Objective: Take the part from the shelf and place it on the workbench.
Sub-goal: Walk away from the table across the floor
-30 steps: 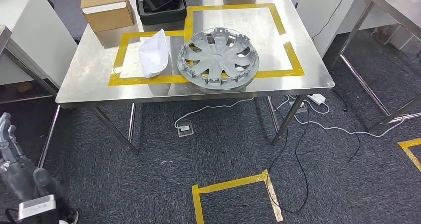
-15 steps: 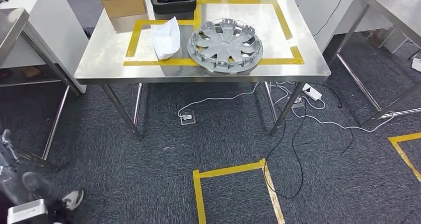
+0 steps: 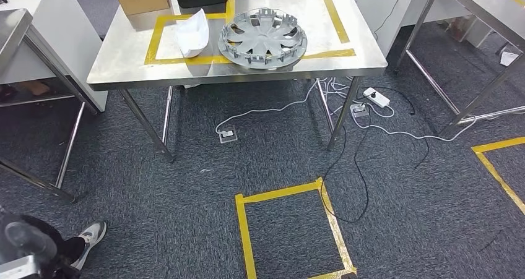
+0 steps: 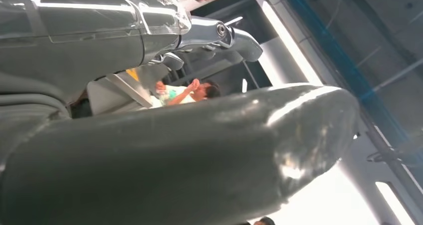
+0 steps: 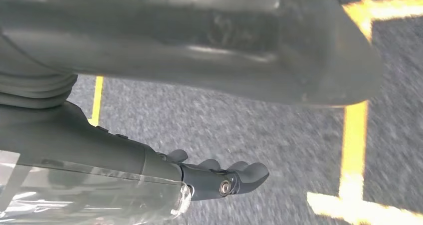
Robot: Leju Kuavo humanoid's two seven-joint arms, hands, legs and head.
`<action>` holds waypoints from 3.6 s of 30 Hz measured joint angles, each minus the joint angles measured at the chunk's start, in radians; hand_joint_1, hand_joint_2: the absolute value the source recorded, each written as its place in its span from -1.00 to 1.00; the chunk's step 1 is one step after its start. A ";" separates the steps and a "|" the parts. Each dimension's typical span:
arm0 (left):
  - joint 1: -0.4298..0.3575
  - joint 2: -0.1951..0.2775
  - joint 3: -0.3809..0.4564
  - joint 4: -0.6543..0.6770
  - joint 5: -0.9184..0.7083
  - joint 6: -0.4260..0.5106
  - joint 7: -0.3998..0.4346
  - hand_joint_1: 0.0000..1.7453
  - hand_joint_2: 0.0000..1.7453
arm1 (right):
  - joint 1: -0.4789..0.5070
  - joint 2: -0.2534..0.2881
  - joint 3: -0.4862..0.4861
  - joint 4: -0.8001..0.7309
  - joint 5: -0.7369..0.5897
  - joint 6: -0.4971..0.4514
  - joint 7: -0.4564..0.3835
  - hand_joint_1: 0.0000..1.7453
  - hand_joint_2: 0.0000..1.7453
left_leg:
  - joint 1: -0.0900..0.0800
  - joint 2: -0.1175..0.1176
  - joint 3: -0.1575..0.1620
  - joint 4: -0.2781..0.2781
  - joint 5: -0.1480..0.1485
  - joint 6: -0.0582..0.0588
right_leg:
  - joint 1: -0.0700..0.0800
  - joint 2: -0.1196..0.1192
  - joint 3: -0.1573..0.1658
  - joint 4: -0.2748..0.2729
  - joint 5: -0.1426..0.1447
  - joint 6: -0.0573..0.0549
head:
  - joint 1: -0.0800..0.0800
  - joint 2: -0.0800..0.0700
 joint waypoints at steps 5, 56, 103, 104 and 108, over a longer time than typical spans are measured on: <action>0.002 0.000 0.009 -0.006 0.012 0.000 -0.010 -1.00 -1.00 | -0.001 0.007 0.000 0.000 0.003 0.000 0.000 -1.00 -1.00 | -0.007 0.001 0.247 -0.287 0.047 0.025 | 0.003 -0.002 -0.056 0.024 0.041 0.015 | -0.013 0.000; 0.010 -0.005 0.005 -0.030 -0.016 -0.001 -0.026 -1.00 -1.00 | 0.016 0.022 0.001 0.000 0.011 -0.004 0.002 -1.00 -1.00 | -0.002 -0.049 0.107 -0.281 0.107 0.012 | -0.020 0.029 0.060 -0.009 -0.031 0.017 | 0.018 0.000; 0.066 -0.003 0.019 -0.049 0.062 0.000 -0.113 -1.00 -1.00 | 0.021 0.058 0.002 0.002 0.035 -0.015 0.005 -1.00 -1.00 | 0.002 0.022 0.142 -0.331 0.124 0.060 | -0.017 -0.017 0.016 0.115 -0.130 0.069 | 0.001 0.000; 0.066 -0.003 0.019 -0.049 0.063 0.000 -0.112 -1.00 -1.00 | 0.023 0.058 0.002 0.002 0.035 -0.015 0.007 -1.00 -1.00 | 0.001 0.010 0.140 -0.331 0.126 0.063 | -0.017 -0.003 -0.019 0.192 -0.168 0.069 | 0.008 0.000; 0.066 -0.003 0.019 -0.045 0.065 0.000 -0.111 -1.00 -1.00 | 0.030 0.056 0.005 0.002 0.035 -0.018 0.010 -1.00 -1.00 | -0.002 -0.050 0.142 -0.330 0.128 0.064 | -0.017 0.012 -0.062 0.263 -0.149 0.063 | 0.031 0.000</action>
